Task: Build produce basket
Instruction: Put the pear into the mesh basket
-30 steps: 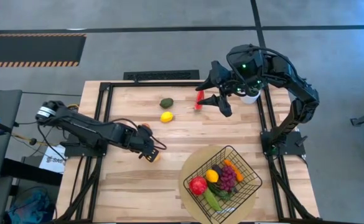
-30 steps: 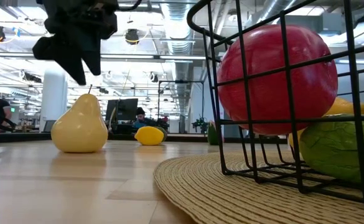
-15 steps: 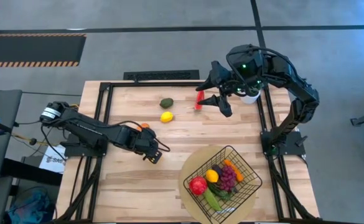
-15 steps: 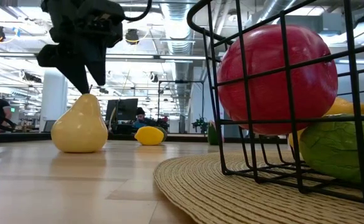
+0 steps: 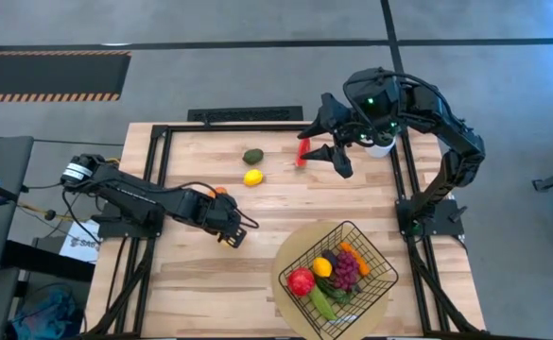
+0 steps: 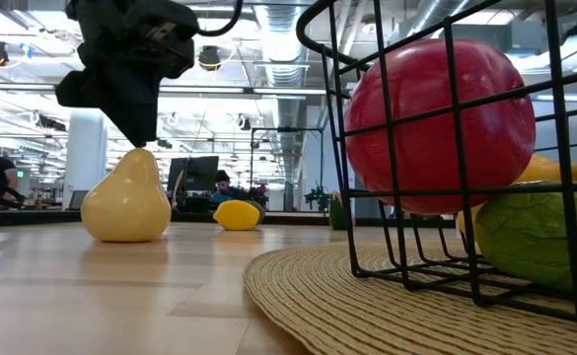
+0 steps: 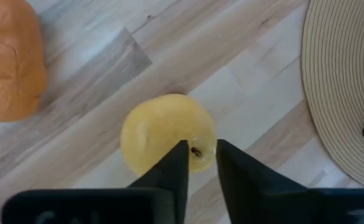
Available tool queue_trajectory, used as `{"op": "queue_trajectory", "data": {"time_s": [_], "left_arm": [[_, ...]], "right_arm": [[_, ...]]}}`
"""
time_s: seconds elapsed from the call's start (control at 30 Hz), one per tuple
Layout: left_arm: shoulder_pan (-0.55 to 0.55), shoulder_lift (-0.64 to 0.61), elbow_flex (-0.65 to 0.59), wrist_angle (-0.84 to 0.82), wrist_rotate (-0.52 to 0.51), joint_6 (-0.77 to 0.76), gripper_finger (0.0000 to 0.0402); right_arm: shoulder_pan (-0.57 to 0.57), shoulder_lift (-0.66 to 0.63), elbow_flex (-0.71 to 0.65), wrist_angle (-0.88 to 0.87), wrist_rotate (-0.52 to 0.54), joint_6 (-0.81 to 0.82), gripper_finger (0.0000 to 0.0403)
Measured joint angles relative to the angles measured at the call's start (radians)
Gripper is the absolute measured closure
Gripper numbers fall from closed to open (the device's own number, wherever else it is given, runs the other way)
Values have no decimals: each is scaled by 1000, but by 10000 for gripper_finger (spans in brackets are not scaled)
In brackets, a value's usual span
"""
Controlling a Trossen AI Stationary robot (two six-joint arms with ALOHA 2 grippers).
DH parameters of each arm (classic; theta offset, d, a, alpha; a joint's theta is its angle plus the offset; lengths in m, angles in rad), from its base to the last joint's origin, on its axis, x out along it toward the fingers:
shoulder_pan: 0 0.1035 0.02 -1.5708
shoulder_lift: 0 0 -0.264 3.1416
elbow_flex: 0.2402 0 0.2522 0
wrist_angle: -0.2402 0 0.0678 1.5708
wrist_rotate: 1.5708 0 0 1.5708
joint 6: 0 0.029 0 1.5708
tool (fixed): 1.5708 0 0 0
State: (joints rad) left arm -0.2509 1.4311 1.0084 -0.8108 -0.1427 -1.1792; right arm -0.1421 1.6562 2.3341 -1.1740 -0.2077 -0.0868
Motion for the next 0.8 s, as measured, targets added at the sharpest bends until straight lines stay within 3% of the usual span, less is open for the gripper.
{"op": "queue_trajectory", "data": {"time_s": [0.37, 0.63, 0.8], "left_arm": [[-1, 0, 0, -12, -23, 16, 396], [0, 0, 5, -2, -136, 31, 401], [-1, 0, 98, -2, -173, 107, 401]], "right_arm": [[0, 0, 0, -1, 0, 1, 143], [0, 0, 0, -2, 0, 1, 143], [-12, -14, 0, -2, 12, -1, 143]]}}
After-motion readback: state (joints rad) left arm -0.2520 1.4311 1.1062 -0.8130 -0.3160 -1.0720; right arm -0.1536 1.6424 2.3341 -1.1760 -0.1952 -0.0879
